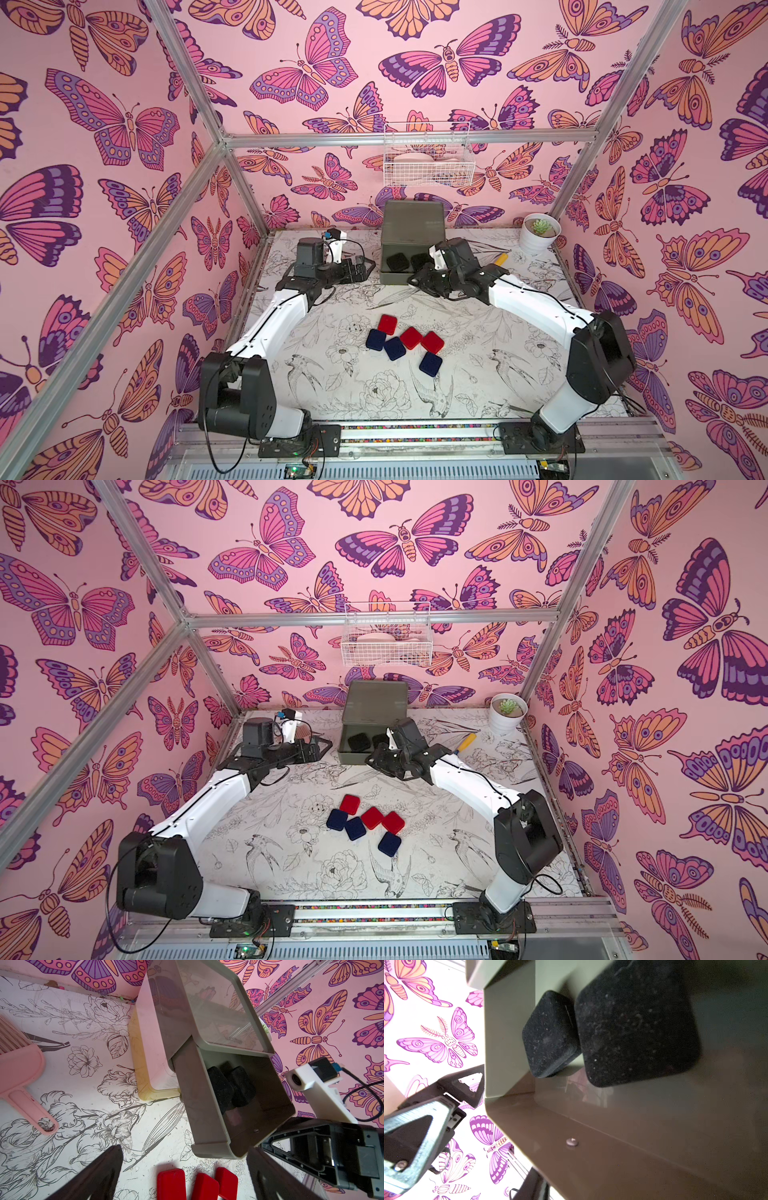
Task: Place the brooch boxes into the drawer by color
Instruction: Close the drawer in the storage box.
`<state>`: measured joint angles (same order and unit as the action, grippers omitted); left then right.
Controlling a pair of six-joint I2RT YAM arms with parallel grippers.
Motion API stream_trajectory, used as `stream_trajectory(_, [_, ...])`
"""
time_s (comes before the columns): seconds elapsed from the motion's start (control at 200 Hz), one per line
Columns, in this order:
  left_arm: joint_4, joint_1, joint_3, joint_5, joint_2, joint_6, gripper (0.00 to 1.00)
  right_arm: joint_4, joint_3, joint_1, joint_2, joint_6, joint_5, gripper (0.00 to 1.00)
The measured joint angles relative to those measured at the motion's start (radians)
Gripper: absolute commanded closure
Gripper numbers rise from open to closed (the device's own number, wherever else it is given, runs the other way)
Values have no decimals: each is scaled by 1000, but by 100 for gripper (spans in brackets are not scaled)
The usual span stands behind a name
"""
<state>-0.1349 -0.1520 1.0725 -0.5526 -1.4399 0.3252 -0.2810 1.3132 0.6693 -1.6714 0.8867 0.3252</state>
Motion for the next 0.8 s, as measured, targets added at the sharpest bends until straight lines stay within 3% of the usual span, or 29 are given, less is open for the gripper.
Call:
stream_trajectory(0.356, [0, 0, -4, 3, 3, -3, 0, 46, 6, -6, -26, 3, -29, 75])
stream_trajectory(0.796, [-1, 0, -4, 3, 5, -4, 0, 94, 133, -53, -149, -5, -47, 73])
